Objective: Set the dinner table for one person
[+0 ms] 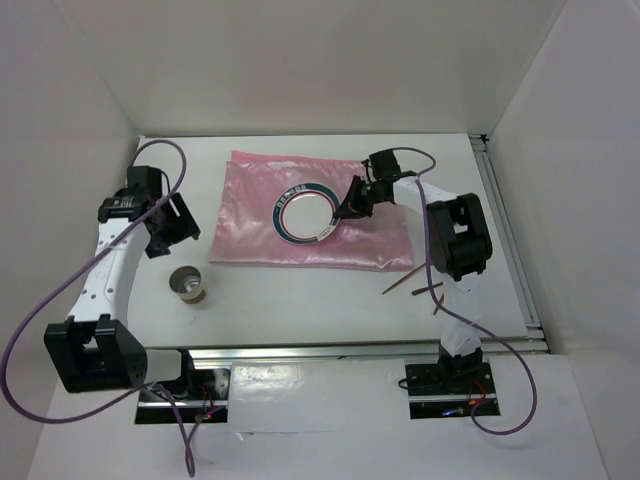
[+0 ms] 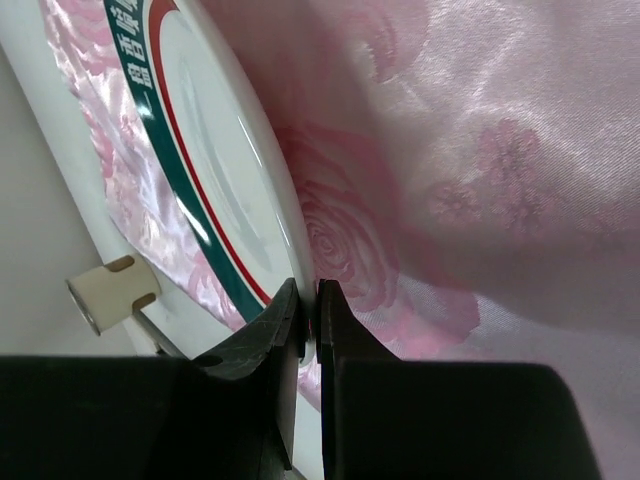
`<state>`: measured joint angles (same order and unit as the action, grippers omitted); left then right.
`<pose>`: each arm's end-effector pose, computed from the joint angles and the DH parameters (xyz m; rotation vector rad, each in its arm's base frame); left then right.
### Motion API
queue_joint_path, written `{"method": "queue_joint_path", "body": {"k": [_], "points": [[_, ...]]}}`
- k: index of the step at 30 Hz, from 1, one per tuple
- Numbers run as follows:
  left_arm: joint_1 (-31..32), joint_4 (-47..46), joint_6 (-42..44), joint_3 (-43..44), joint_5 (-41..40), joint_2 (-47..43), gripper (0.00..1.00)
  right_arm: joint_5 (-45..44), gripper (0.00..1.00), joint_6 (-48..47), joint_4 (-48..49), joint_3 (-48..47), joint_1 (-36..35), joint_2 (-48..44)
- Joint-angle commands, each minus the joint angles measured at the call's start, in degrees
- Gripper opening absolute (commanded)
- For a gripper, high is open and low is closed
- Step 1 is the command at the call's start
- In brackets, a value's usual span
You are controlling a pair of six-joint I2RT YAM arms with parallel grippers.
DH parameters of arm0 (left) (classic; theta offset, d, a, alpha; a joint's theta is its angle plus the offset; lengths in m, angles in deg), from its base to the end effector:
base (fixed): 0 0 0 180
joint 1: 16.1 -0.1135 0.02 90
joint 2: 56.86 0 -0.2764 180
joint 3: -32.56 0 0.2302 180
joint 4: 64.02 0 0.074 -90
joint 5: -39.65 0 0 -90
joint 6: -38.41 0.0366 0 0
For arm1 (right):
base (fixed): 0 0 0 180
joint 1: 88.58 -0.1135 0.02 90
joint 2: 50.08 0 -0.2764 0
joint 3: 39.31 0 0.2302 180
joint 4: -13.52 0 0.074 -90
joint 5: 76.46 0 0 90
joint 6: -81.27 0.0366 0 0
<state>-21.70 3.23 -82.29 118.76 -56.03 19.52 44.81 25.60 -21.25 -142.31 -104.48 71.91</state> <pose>0.2397 0.0271 0.3283 -0.8346 2.4265 -0.0386 0.4241 0.1406 0.1881 0.1821 2.6159 1.0244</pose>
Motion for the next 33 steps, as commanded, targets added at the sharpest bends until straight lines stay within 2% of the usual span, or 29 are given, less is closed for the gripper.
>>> {"method": "queue_joint_path", "body": {"k": [1,3,7,11,12,13,15,16,19,24,28,33], "points": [[-1.4,2.5,-3.0,-4.8,1.1,-4.5,0.86,1.3,0.0,1.7,4.0,-3.7,1.2,0.1],[-1.4,2.5,-4.1,-7.6,1.1,-6.0,0.92,1.3,0.01,1.7,4.0,-3.1,1.8,0.1],[-1.4,2.5,-4.7,-13.3,2.8,-7.6,0.94,1.3,0.11,1.2,5.3,-2.5,1.8,0.1],[-1.9,2.5,-5.2,-15.0,4.6,-8.1,0.95,1.3,0.11,1.2,5.3,-3.3,2.4,0.1],[-2.0,2.5,-5.2,-15.0,4.6,-8.1,0.95,1.3,0.15,1.2,4.6,-3.9,2.4,0.8],[-2.0,3.1,-5.2,-14.4,4.6,-8.1,0.95,1.3,0.31,0.7,3.7,-5.0,2.4,0.8],[-2.5,3.1,-5.2,-13.8,4.6,-8.1,0.95,1.3,0.47,0.7,3.1,-5.5,2.4,0.8],[-2.5,3.1,-5.2,-13.8,4.6,-8.1,0.95,0.7,0.62,0.7,3.1,-5.5,2.4,0.8],[-3.8,3.1,-5.2,-13.8,5.8,-7.6,0.95,-2.1,0.77,-0.7,1.1,-6.1,2.4,-0.5],[-5.5,3.1,-5.2,-13.8,5.3,-7.6,0.95,-9.3,0.86,-2.7,-2.5,-6.8,2.4,-4.6],[-6.5,3.1,-5.2,-13.8,5.3,-7.6,0.94,-14.4,0.86,-5.3,-3.1,-5.1,2.4,-10.8],[-8.3,3.7,-4.2,-11.2,6.1,-8.1,0.94,-17.3,0.86,-9.6,-4.9,-7.6,-6.2,-12.6]]}}
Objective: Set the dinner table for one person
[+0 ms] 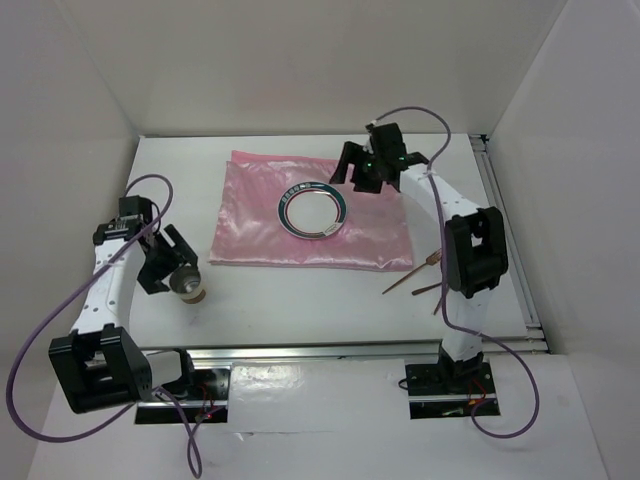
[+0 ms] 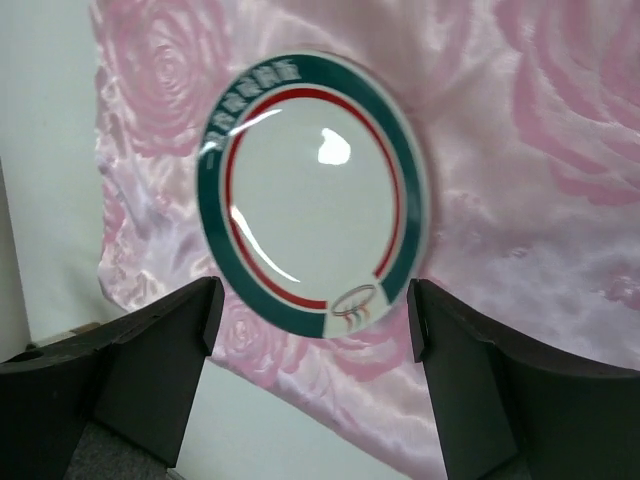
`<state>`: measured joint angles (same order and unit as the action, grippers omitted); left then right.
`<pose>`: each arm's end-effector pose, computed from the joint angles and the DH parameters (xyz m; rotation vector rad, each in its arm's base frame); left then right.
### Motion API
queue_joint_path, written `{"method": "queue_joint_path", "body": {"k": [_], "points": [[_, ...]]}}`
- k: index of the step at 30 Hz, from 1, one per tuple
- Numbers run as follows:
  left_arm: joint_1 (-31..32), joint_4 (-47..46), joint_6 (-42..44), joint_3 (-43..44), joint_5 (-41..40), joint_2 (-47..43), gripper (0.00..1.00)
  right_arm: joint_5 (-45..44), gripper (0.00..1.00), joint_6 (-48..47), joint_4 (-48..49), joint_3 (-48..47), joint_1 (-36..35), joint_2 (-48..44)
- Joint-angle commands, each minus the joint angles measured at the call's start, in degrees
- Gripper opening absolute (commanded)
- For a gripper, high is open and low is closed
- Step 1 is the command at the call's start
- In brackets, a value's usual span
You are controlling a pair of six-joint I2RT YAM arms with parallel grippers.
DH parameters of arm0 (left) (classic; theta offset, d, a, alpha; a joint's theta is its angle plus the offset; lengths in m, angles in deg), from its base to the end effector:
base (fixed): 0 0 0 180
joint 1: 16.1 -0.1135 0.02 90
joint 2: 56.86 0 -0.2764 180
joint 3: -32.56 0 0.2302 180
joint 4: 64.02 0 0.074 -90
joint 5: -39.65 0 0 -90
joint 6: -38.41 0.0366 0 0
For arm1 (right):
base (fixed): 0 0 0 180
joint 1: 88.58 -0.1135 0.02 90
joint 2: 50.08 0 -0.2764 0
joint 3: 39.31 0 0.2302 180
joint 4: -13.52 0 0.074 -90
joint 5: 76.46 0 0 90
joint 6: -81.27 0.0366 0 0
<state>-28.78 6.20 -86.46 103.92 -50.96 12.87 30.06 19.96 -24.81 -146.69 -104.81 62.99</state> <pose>0.1899 0.0431 0.2764 -1.1199 2.5353 -0.0863 0.4155 0.1318 0.2692 0.1140 2.4122 0.7140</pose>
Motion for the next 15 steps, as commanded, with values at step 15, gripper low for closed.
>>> {"method": "queue_joint_path", "body": {"k": [15], "points": [[-7.3,6.8,-3.0,26.8,-3.9,5.3,0.94,7.4,0.87,-4.9,0.3,-24.0,-35.5,14.3]]}}
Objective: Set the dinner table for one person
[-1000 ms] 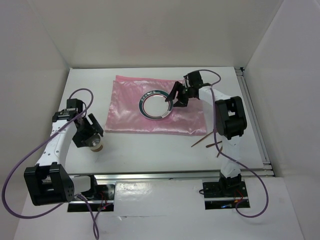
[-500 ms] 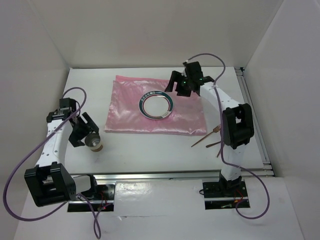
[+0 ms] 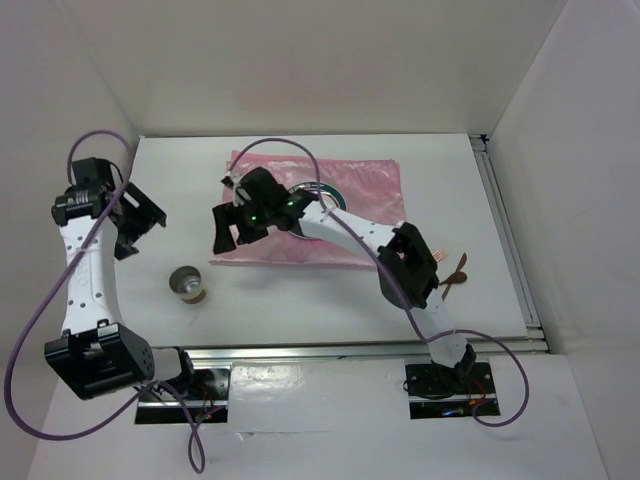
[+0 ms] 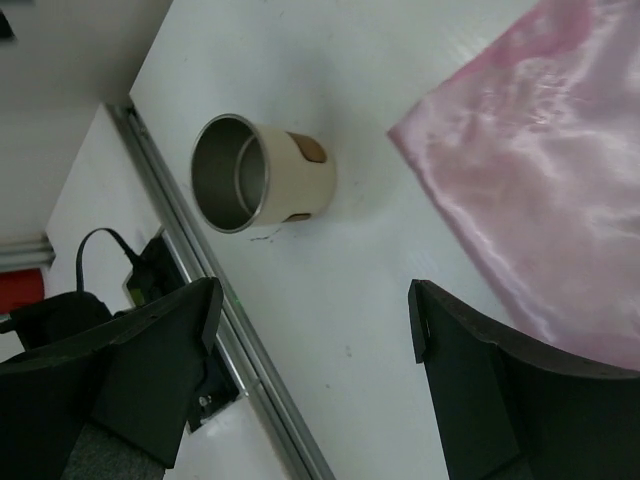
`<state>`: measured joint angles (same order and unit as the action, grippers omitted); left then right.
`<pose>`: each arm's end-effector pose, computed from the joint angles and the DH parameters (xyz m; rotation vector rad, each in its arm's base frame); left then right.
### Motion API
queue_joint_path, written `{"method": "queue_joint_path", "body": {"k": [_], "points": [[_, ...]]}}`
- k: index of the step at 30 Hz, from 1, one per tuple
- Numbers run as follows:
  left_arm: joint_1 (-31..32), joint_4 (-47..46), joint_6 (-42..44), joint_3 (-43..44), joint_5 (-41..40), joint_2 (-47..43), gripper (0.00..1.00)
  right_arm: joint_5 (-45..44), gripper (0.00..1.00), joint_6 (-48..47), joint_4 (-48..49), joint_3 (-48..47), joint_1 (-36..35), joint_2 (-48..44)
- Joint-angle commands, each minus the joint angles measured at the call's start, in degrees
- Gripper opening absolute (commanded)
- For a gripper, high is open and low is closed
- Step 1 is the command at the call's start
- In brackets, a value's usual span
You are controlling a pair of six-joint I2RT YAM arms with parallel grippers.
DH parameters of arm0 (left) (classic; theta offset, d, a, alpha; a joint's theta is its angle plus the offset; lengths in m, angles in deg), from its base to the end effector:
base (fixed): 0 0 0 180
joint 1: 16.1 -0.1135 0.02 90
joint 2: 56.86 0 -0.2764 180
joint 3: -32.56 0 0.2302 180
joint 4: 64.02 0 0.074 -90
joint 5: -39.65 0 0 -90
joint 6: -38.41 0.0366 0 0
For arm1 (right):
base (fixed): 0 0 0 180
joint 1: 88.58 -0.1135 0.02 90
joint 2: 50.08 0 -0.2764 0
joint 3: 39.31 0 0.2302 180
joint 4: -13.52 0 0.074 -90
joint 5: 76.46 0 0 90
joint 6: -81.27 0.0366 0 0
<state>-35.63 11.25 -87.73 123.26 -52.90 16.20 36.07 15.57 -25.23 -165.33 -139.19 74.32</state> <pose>0.2049 0.0744 0.3543 -1.2175 2.2701 -0.0513 0.3015 0.3893 0.2830 -0.7787 2.2860 1.1066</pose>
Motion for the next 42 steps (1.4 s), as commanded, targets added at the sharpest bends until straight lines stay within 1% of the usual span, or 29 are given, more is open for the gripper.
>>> {"method": "queue_joint_path", "body": {"k": [1,4,8,11,13,14,16,17,19,21,22,24,25,26,27,31,32,34,36,37,38,39,40,41,42], "points": [[-0.9,2.3,-2.5,9.2,-1.9,2.6,0.95,2.0,0.87,-0.5,0.7,-6.4,-2.7,4.1],[-0.9,3.0,-4.1,13.5,-2.5,3.1,0.95,0.9,0.89,-0.5,1.4,-10.1,-4.9,8.0],[-1.5,2.5,-4.8,14.8,-3.1,1.1,0.96,-2.7,0.89,-1.0,0.2,-16.8,-8.0,13.8],[-1.5,2.5,-4.8,14.8,-3.1,-0.2,0.96,-5.5,0.88,-0.4,-0.4,-21.4,-8.5,17.9],[-1.5,2.5,-4.3,14.1,-3.1,-0.7,0.96,-7.0,0.84,-0.4,-0.4,-22.7,-9.1,19.9],[-1.5,2.5,-4.3,14.1,-3.1,-0.7,0.96,-7.7,0.8,-0.4,0.2,-23.6,-9.2,20.5],[-1.5,1.9,-4.3,12.7,-1.6,-1.2,0.96,-10.0,0.75,-0.4,0.2,-26.2,-9.8,22.6],[-1.5,1.9,-3.8,11.9,-1.6,-1.3,0.96,-10.6,0.7,-1.1,-0.7,-27.1,-9.8,23.3],[-1.5,1.9,-3.8,11.3,-1.1,-1.3,0.96,-11.1,0.64,-1.1,-1.2,-27.7,-10.3,23.9],[-1.5,1.9,-3.8,11.3,-1.1,-1.3,0.96,-11.7,0.53,-1.1,-1.2,-26.6,-10.3,23.9],[-1.5,1.4,-3.8,11.3,-1.1,-1.3,0.96,-12.2,0.41,-1.1,-1.2,-25.9,-10.3,22.2],[-1.5,1.4,-3.8,10.7,-1.1,-1.3,0.96,-13.5,0.26,-1.1,0.1,-23.5,-10.3,20.5],[-1.5,0.8,-3.8,10.7,-0.5,-1.3,0.96,-13.5,0.12,-1.1,0.1,-23.5,-10.3,19.1],[-1.5,0.8,-3.8,10.2,-0.5,-1.3,0.96,-14.2,0.05,-1.6,-1.4,-24.0,-10.3,18.5],[-1.5,0.8,-3.8,10.2,0.1,-1.3,0.96,-15.2,0.0,-1.6,-2.1,-24.0,-10.3,17.8],[-1.5,0.2,-3.2,10.2,0.6,-1.3,0.96,-17.5,0.0,-1.6,-4.2,-24.1,-10.3,11.9],[-1.5,0.2,-3.2,10.2,1.1,-1.3,0.96,-17.5,0.0,-1.6,-4.9,-23.2,-9.1,8.9],[-1.5,-0.3,-3.2,9.7,1.8,-1.3,0.96,-19.0,0.0,-1.6,-5.5,-21.8,-7.6,5.8],[-1.5,-0.3,-3.2,9.7,2.5,-1.3,0.96,-19.5,0.0,-1.6,-6.9,-18.3,-3.8,1.0],[-1.5,-0.8,-2.5,9.7,3.4,-1.3,0.96,-21.2,0.0,-2.3,-6.9,-16.6,-2.1,-0.5],[-1.5,-1.5,-1.8,9.1,4.3,-1.3,0.96,-21.7,0.0,-2.9,-7.6,-13.2,1.6,-3.5],[-1.5,-2.2,-1.1,8.1,6.5,-1.8,0.96,-21.7,0.0,-3.9,-7.6,-11.6,3.9,-4.8],[-1.5,-2.2,-0.3,7.6,7.8,-1.8,0.96,-24.9,0.0,-4.5,-8.2,-9.9,6.4,-6.0],[-1.5,-3.7,-0.2,6.9,9.1,-1.8,0.96,-25.6,0.0,-4.5,-8.2,-8.1,12.1,-7.0],[-1.5,-4.4,0.4,5.2,10.4,-2.4,0.96,-25.1,0.0,-5.0,-9.1,-6.2,15.3,-8.4]]}}
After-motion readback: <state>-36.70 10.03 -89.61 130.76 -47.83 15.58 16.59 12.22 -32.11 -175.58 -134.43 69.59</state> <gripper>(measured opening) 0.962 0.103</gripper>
